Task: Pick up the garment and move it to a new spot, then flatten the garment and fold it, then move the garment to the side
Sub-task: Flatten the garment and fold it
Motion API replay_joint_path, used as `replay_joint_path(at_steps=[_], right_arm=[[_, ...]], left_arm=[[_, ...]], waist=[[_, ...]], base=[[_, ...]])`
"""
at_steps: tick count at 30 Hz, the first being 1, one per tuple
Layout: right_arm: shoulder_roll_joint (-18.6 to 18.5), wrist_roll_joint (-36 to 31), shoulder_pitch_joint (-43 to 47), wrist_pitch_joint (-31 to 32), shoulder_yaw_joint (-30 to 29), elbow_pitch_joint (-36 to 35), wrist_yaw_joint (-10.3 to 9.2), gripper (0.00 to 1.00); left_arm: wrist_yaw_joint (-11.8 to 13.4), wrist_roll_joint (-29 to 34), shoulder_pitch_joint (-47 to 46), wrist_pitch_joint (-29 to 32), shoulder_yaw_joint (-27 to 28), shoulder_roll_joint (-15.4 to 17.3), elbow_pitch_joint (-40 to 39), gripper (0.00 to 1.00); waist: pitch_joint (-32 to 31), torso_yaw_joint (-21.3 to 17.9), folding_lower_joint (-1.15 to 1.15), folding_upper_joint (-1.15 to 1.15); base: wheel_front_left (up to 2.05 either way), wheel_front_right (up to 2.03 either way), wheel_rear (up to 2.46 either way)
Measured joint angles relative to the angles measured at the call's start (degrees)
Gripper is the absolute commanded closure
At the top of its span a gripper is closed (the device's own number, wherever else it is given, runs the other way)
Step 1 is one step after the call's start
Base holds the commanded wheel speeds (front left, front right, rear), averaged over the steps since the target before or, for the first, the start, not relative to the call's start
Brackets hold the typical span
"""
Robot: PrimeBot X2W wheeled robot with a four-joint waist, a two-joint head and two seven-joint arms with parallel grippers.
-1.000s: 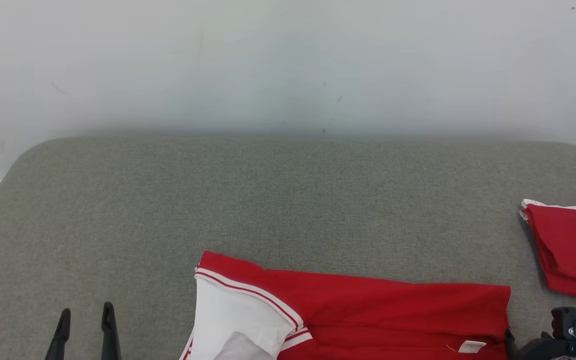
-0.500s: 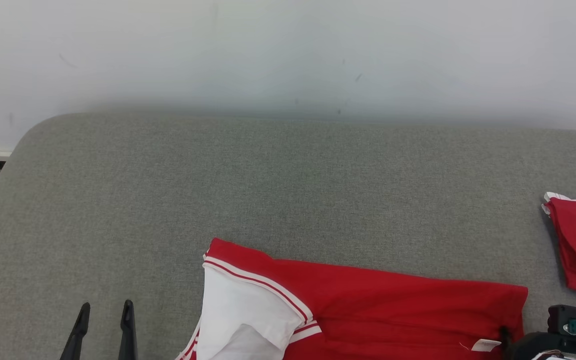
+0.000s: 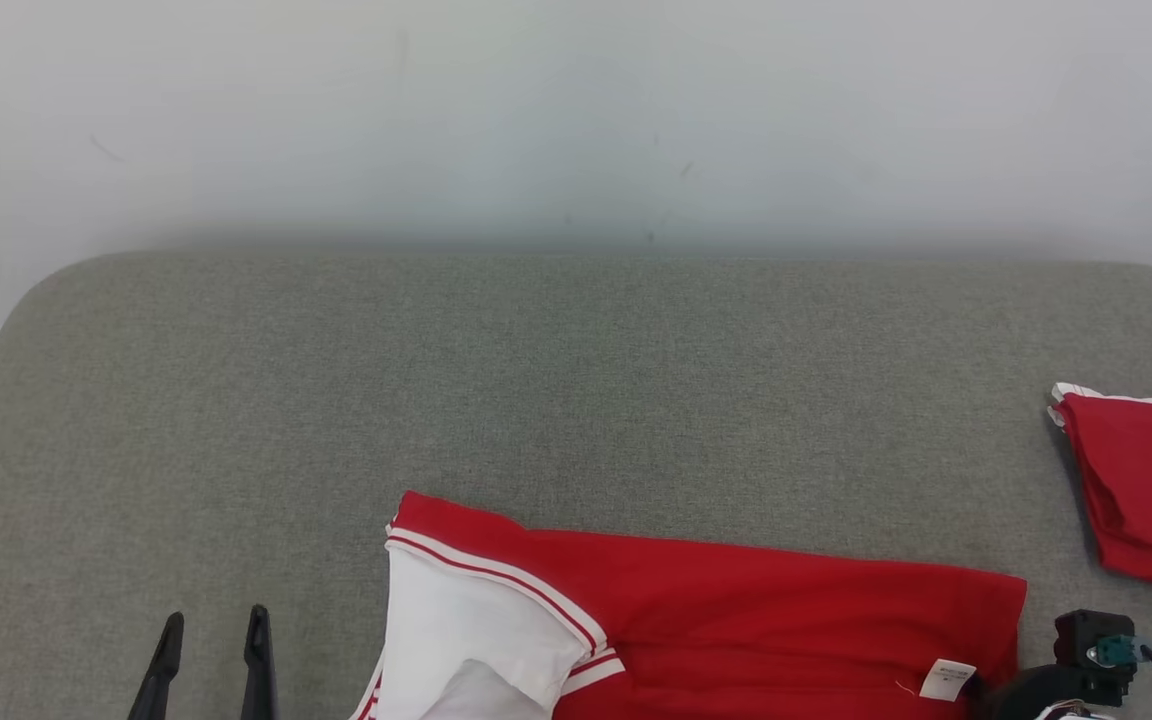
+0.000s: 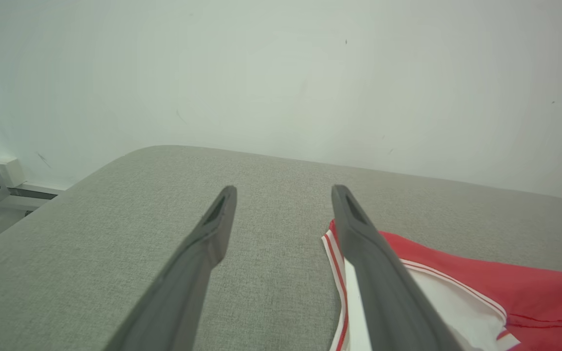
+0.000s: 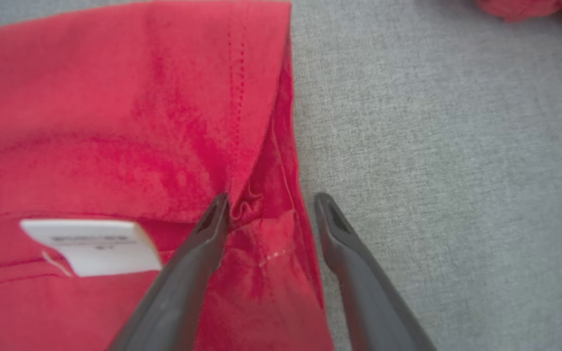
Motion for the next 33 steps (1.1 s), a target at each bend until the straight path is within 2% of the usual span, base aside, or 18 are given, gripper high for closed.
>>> replay_joint_path(at_steps=[7,12,17,25,27,30,33], right_arm=[[1.56,-1.75,-0.48,-2.69,-2.54,0.0,0.49,1.0],[2.18,-4.19,-1.08,-5.55,-9.84,-3.02,0.56,1.0],[1.68,-5.92,-0.29,-6.05,-16.38,-9.83,0.44,1.0],[1.66,-7.27,3.32,-1.43,-22.56,-26.14,0.43,1.0],[1.54,-6.98,3.92,0.1,-21.48,-28.76,0.43,1.0],[1.56,-5.44,6.27,3.65,-16.17,-31.59,0.42,1.0],[1.54,1.01,8.19,6.94,-8.77,-34.23,0.42,1.0]], left_arm=[[-0.25,0.01,-0.02,0.0,-0.02,-0.43,0.04,0.0],[-0.35,0.18,0.02,0.0,0.42,-0.67,-0.22,0.0],[-0.44,0.27,0.35,0.0,0.66,-1.21,-0.44,0.0],[-0.49,0.52,1.42,0.0,0.85,-2.09,-0.52,0.0],[-0.52,0.52,1.49,0.0,0.88,-2.18,-0.52,0.0],[-0.58,0.53,1.54,0.0,0.86,-2.32,-0.42,0.0],[-0.77,0.58,1.59,0.0,1.04,-2.45,-0.44,0.0]], waist=[[-0.2,-1.17,0.0,0.01],[-0.35,-1.9,0.02,0.02],[-0.68,-2.44,0.02,0.02],[-1.83,-3.31,0.02,0.02],[-2.07,-3.48,0.01,0.01],[-2.41,-3.55,0.01,0.01],[-2.79,-3.5,0.01,0.01]], base=[[0.0,0.0,0.0],[0.0,0.0,0.0],[0.0,0.0,0.0],[0.0,0.0,0.0],[0.0,0.0,0.0],[0.0,0.0,0.0],[0.0,0.0,0.0]])
